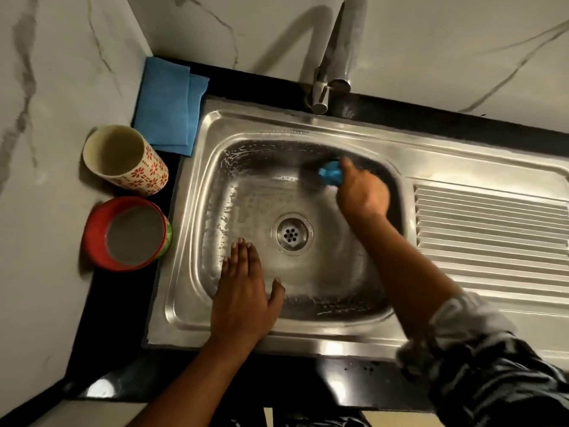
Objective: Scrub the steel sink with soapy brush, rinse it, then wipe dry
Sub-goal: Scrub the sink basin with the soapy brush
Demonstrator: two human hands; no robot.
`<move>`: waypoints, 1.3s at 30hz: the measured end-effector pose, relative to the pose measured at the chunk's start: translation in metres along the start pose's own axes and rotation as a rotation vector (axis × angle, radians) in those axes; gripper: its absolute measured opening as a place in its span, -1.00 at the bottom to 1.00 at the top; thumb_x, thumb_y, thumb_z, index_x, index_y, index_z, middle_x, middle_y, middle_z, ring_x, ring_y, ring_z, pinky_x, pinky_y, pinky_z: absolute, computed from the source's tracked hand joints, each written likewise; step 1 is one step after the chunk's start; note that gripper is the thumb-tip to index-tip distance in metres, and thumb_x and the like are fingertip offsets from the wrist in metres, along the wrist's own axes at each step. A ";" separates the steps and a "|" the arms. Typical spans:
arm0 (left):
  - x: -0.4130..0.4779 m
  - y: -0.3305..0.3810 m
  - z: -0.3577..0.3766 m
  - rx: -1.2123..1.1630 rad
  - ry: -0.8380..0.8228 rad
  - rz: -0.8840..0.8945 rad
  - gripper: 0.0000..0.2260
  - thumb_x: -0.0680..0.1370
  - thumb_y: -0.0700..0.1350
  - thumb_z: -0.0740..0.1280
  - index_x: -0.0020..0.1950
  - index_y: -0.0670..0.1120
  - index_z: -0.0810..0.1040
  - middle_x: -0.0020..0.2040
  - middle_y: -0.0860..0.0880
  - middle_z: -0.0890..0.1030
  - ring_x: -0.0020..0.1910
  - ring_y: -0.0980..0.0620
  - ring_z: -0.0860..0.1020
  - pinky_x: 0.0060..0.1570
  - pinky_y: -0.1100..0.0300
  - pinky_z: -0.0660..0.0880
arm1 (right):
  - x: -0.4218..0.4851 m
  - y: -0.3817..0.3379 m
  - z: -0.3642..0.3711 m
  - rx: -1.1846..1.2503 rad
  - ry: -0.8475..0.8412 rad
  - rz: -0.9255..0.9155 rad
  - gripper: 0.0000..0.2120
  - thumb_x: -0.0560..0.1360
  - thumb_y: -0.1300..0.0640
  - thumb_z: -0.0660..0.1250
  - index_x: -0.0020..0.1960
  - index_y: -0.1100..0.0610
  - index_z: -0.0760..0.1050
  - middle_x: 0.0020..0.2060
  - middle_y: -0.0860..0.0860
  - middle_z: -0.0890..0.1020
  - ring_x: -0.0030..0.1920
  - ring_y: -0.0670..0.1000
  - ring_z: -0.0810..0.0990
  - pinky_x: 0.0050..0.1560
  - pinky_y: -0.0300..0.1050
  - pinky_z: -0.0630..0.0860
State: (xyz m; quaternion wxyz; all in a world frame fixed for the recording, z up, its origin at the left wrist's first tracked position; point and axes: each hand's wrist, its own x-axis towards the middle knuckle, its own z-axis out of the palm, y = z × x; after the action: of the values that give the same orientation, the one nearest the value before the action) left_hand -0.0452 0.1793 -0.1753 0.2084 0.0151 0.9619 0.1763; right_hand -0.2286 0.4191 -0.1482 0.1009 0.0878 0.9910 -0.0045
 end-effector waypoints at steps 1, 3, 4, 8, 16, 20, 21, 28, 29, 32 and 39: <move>0.002 0.002 -0.002 0.013 -0.039 -0.013 -0.11 0.56 0.32 -0.01 0.72 -0.23 -0.08 0.72 -0.22 -0.09 0.72 -0.15 -0.07 0.69 -0.07 -0.02 | -0.005 0.018 -0.002 -0.028 0.017 0.069 -0.55 0.63 0.08 0.26 0.50 -0.05 0.29 0.03 0.16 0.70 -0.03 0.24 0.69 -0.12 0.04 0.53; 0.011 0.009 -0.007 0.007 -0.080 -0.019 -0.07 0.56 0.35 0.00 0.72 -0.22 -0.18 0.72 -0.21 -0.19 0.72 -0.14 -0.17 0.68 -0.05 -0.13 | -0.012 0.031 0.003 -0.050 0.044 0.163 -0.58 0.63 0.13 0.26 0.47 0.03 0.31 0.00 0.18 0.69 -0.02 0.25 0.69 -0.15 0.02 0.46; 0.021 0.013 -0.012 0.012 -0.084 -0.010 -0.07 0.58 0.35 0.04 0.72 -0.21 -0.19 0.72 -0.21 -0.20 0.71 -0.14 -0.19 0.68 -0.04 -0.16 | -0.012 0.028 0.011 -0.033 0.051 0.187 -0.60 0.64 0.14 0.24 0.47 0.05 0.30 -0.02 0.18 0.69 -0.04 0.25 0.69 -0.17 0.01 0.42; 0.080 0.019 -0.027 0.125 -0.078 0.066 -0.11 0.64 0.33 0.15 0.73 -0.20 -0.11 0.73 -0.22 -0.07 0.72 -0.16 -0.09 0.68 -0.09 -0.10 | 0.007 -0.018 0.049 0.143 -0.017 0.193 -0.63 0.72 -0.04 -0.01 0.40 0.01 0.42 0.07 0.18 0.68 0.05 0.25 0.67 -0.10 -0.01 0.41; 0.128 0.000 -0.026 0.304 -0.128 0.102 -0.07 0.58 0.31 0.32 0.71 -0.23 0.04 0.71 -0.26 0.08 0.70 -0.21 0.05 0.67 -0.12 -0.01 | 0.026 -0.064 0.044 0.023 -0.123 -0.156 -0.58 0.66 0.07 0.20 0.50 -0.07 0.28 0.05 0.14 0.69 -0.01 0.23 0.68 -0.13 0.05 0.52; 0.127 -0.004 -0.017 0.254 -0.119 0.084 -0.10 0.58 0.29 0.31 0.71 -0.22 0.08 0.71 -0.26 0.09 0.70 -0.22 0.06 0.66 -0.11 -0.01 | 0.001 0.030 0.034 0.028 0.056 0.183 -0.66 0.63 0.05 0.25 0.39 0.03 0.38 0.01 0.17 0.69 -0.01 0.26 0.69 -0.17 -0.01 0.42; 0.124 -0.006 -0.012 0.244 -0.136 0.081 -0.10 0.58 0.29 0.31 0.71 -0.22 0.08 0.70 -0.27 0.09 0.70 -0.23 0.06 0.66 -0.12 -0.01 | -0.007 0.035 0.035 0.059 0.112 0.210 -0.63 0.61 0.04 0.29 0.39 0.04 0.37 -0.02 0.17 0.69 -0.04 0.26 0.68 -0.19 -0.01 0.41; 0.098 -0.013 0.019 0.230 -0.240 0.034 -0.11 0.63 0.29 0.21 0.71 -0.27 -0.03 0.71 -0.29 0.00 0.70 -0.23 0.02 0.67 -0.09 -0.02 | -0.009 -0.088 0.056 0.804 0.104 0.359 -0.61 0.56 -0.02 0.42 0.33 -0.05 0.39 0.06 0.02 0.70 0.04 0.09 0.70 -0.09 -0.01 0.63; 0.096 -0.014 0.021 0.223 -0.231 0.029 -0.11 0.63 0.32 0.14 0.71 -0.28 -0.01 0.71 -0.30 0.03 0.70 -0.24 0.04 0.67 -0.10 0.00 | -0.009 -0.118 0.058 0.837 0.091 0.247 -0.58 0.56 -0.01 0.43 0.36 -0.04 0.39 0.05 0.00 0.69 0.01 0.03 0.68 -0.16 -0.09 0.59; 0.090 -0.010 0.016 0.184 -0.164 0.030 -0.10 0.56 0.36 -0.05 0.71 -0.26 0.06 0.70 -0.30 0.11 0.69 -0.24 0.09 0.66 -0.11 0.03 | -0.016 -0.165 0.059 0.774 0.077 -0.018 -0.54 0.56 -0.02 0.44 0.39 -0.02 0.39 0.02 0.04 0.69 -0.09 0.03 0.67 -0.29 -0.18 0.49; 0.090 0.005 -0.006 0.070 -0.127 0.026 -0.09 0.62 0.29 0.27 0.71 -0.26 0.01 0.72 -0.25 0.04 0.71 -0.19 0.02 0.66 -0.04 0.00 | -0.013 0.005 0.049 0.801 0.242 0.691 -0.55 0.48 0.08 0.48 0.35 0.02 0.51 0.14 0.07 0.70 0.18 0.14 0.66 0.08 -0.14 0.50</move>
State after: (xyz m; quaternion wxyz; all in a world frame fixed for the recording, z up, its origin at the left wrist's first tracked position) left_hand -0.1300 0.1912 -0.2041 0.2662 0.0458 0.9520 0.1441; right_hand -0.2054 0.4203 -0.1939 -0.0598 0.4399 0.8298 -0.3382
